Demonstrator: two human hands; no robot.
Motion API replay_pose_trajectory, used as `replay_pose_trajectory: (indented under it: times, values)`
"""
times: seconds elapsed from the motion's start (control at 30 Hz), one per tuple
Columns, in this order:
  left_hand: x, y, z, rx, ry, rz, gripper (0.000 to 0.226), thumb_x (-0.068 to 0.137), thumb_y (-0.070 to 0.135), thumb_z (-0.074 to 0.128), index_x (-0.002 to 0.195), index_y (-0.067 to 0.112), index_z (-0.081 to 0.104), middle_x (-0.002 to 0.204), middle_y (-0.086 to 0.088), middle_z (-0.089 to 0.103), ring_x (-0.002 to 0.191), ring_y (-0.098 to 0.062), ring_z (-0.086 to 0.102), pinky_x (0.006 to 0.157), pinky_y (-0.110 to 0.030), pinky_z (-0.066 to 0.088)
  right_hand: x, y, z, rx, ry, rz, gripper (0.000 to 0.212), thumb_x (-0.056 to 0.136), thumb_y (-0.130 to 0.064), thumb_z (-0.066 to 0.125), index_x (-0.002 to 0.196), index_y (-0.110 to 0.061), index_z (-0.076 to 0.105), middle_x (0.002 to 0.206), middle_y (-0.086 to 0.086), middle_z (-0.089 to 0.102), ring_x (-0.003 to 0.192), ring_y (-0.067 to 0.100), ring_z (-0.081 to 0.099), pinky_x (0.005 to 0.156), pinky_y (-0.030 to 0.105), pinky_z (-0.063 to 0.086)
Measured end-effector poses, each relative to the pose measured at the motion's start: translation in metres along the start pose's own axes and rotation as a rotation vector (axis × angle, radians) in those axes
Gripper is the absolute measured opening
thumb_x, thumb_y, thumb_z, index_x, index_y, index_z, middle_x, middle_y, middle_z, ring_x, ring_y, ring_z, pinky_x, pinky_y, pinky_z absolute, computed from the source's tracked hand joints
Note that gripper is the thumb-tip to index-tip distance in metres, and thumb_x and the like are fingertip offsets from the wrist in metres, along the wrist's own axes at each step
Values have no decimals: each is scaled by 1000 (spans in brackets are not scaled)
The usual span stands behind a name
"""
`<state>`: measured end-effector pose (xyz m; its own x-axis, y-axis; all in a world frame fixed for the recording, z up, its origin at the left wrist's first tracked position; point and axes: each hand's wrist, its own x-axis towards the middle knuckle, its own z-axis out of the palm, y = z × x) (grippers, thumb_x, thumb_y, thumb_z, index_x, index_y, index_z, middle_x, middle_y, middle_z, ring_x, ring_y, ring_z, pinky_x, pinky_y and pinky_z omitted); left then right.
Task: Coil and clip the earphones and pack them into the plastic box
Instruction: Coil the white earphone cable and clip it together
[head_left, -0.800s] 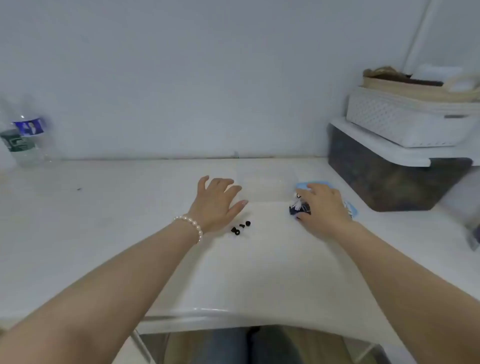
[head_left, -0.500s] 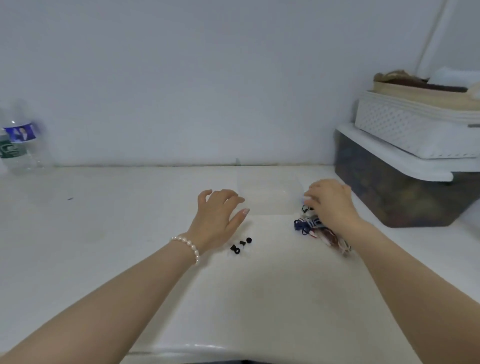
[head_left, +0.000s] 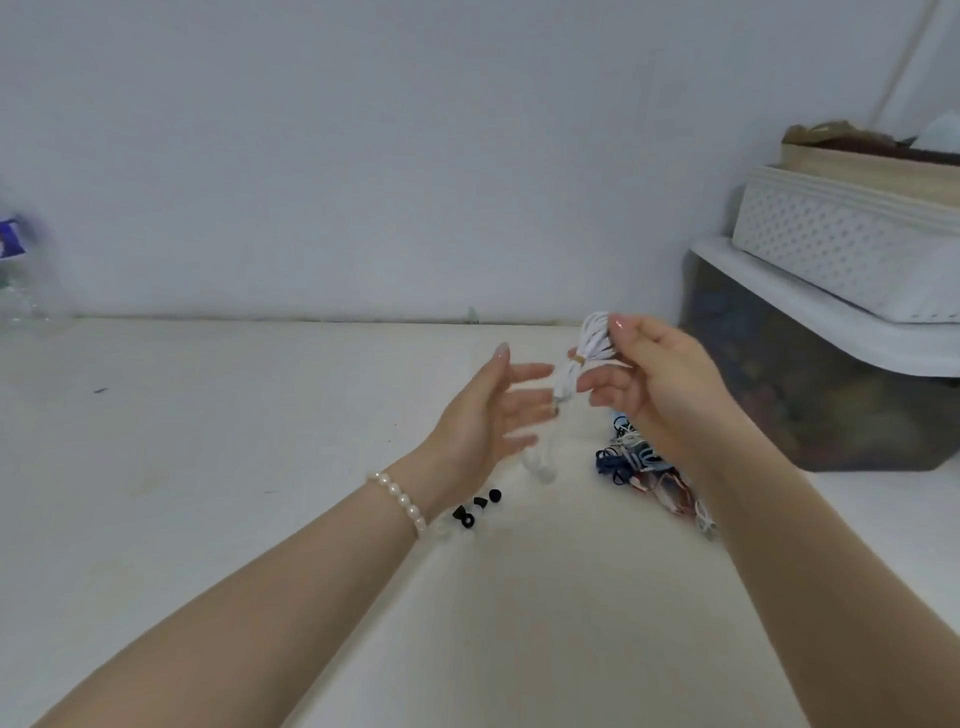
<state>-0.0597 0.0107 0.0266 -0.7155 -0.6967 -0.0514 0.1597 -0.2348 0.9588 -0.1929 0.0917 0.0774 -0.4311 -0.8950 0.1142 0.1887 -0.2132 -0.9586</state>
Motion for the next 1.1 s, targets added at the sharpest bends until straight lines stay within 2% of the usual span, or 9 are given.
replay_pose_trajectory:
  times: [0.1, 0.23, 0.43, 0.6, 0.7, 0.8, 0.9, 1.0, 1.1]
  values:
    - [-8, -7, -1, -184, -165, -201, 48, 89, 48, 37, 102, 8, 60, 87, -15, 68, 78, -29, 66, 76, -39, 52, 2, 19, -4, 185, 12, 85, 21, 96, -16, 41, 86, -3, 53, 76, 14, 68, 57, 24, 66, 51, 28, 54]
    - [-10, -18, -8, -235, -114, -210, 23, 91, 21, 44, 96, 6, 60, 71, -8, 63, 54, -15, 59, 51, -24, 50, 3, 38, -20, 268, 71, 192, 18, 90, -14, 39, 84, -6, 53, 76, 12, 66, 57, 25, 66, 52, 26, 53]
    - [0, -19, -26, -196, 28, -134, 11, 87, -2, 53, 91, 0, 63, 76, -10, 64, 57, -13, 64, 57, -22, 54, -4, 57, -37, 165, 93, 202, 17, 59, -12, 39, 60, -10, 56, 57, 9, 60, 44, 19, 54, 41, 20, 39]
    - [0, -30, -27, 8, 25, -35, 13, 86, 0, 57, 94, 1, 67, 77, -7, 67, 58, -11, 64, 58, -21, 54, -6, 70, -37, -222, 14, 180, 28, 83, -21, 54, 60, -5, 57, 49, 9, 53, 42, 20, 44, 38, 22, 34]
    - [-4, -33, -28, 157, 10, -19, 10, 79, 3, 65, 87, 8, 70, 72, -3, 71, 59, -11, 65, 57, -19, 52, -9, 78, -34, -658, -75, 64, 35, 70, -41, 67, 66, -6, 64, 51, 7, 59, 44, 16, 53, 47, 24, 44]
    - [-6, -36, -27, 217, 33, -23, 9, 74, 7, 71, 83, 9, 70, 68, -1, 71, 60, -11, 66, 57, -19, 51, -15, 87, -29, -855, -117, -65, 36, 64, -55, 63, 81, -25, 72, 71, -4, 69, 62, 4, 63, 61, 18, 48]
    - [-7, -38, -24, 175, 44, -12, 13, 68, 10, 74, 79, 7, 69, 72, -7, 70, 60, -12, 65, 56, -19, 50, -20, 90, -23, -726, -153, -176, 20, 73, -30, 70, 93, -27, 72, 84, -11, 72, 80, -1, 64, 71, 14, 48]
    - [-9, -39, -21, 96, 19, -7, 25, 61, 15, 74, 81, 2, 66, 73, -9, 70, 64, -14, 66, 58, -19, 51, -24, 90, -17, -634, -132, -225, 22, 76, -9, 70, 88, -27, 72, 84, -12, 73, 80, 5, 67, 71, 17, 52]
    - [-10, -37, -20, 56, -34, -8, 11, 77, 7, 66, 85, 0, 67, 77, -6, 71, 70, -13, 68, 63, -18, 52, -24, 87, -16, -586, -104, -234, 23, 74, -5, 70, 78, -27, 72, 73, -16, 72, 72, 1, 67, 70, 11, 49]
